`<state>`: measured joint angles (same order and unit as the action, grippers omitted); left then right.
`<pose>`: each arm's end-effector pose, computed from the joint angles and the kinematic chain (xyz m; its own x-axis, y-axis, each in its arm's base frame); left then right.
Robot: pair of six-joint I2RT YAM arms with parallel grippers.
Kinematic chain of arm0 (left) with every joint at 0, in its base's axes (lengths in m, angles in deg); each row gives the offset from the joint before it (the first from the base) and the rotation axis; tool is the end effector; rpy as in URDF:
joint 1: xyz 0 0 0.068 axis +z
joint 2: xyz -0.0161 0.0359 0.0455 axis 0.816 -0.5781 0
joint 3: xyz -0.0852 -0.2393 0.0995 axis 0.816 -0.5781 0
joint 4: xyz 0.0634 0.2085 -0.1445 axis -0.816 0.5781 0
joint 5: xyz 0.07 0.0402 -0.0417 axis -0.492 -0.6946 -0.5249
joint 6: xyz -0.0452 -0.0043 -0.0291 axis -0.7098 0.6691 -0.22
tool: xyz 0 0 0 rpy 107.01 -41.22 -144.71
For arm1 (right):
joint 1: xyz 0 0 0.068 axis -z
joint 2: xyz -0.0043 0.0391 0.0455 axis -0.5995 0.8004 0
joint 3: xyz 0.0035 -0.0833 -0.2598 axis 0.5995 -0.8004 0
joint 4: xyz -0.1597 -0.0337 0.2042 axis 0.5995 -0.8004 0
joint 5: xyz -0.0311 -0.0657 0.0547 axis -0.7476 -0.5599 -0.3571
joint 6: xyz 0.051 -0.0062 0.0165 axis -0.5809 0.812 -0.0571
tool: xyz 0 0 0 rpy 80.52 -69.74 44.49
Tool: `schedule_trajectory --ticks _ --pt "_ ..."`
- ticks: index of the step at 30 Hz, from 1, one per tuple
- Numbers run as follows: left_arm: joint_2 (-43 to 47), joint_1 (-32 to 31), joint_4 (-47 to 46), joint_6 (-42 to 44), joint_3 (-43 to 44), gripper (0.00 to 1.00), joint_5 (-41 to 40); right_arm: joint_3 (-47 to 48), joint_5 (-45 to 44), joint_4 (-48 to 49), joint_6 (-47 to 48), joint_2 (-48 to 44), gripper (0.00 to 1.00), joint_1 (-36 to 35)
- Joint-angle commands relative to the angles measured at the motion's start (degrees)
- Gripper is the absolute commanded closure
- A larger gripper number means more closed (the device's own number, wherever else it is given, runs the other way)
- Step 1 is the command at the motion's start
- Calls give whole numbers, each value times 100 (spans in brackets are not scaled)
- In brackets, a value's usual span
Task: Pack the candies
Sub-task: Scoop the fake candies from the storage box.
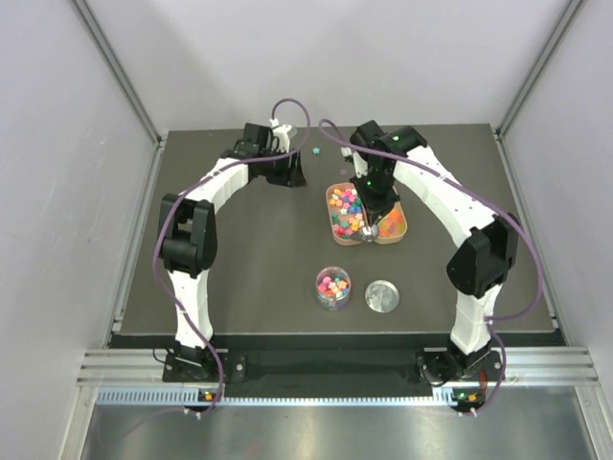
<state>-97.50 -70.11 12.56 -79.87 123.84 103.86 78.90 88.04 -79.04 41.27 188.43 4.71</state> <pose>0.4532 -0.1429 0.2314 -0.7214 0.1225 -0.6816 0.5054 0.7660 -0.3972 0.3129 0.1975 0.3277 -0.8922 -0.4007 -0.2084 -0.4197 0.9060 0.0549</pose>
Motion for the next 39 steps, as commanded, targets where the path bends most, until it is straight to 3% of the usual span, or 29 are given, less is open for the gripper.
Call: schedule_trajectory --ticks 1,10,18,25,34,39 --pt "388 30 -293 25 -127 40 -19 89 -119 -233 -75 458 100 92" --pt "309 74 -301 42 -31 40 25 387 -31 -303 -6 477 100 136" --pt "72 74 -310 -89 171 40 165 -193 145 -382 65 -130 100 127" --pt "72 74 -310 -98 189 39 175 326 224 -382 91 -51 100 144" --pt "107 74 -371 -142 92 39 184 -279 127 -382 74 -245 100 83" --pt "239 74 -389 -90 -74 39 122 -298 31 -356 30 88 100 74"
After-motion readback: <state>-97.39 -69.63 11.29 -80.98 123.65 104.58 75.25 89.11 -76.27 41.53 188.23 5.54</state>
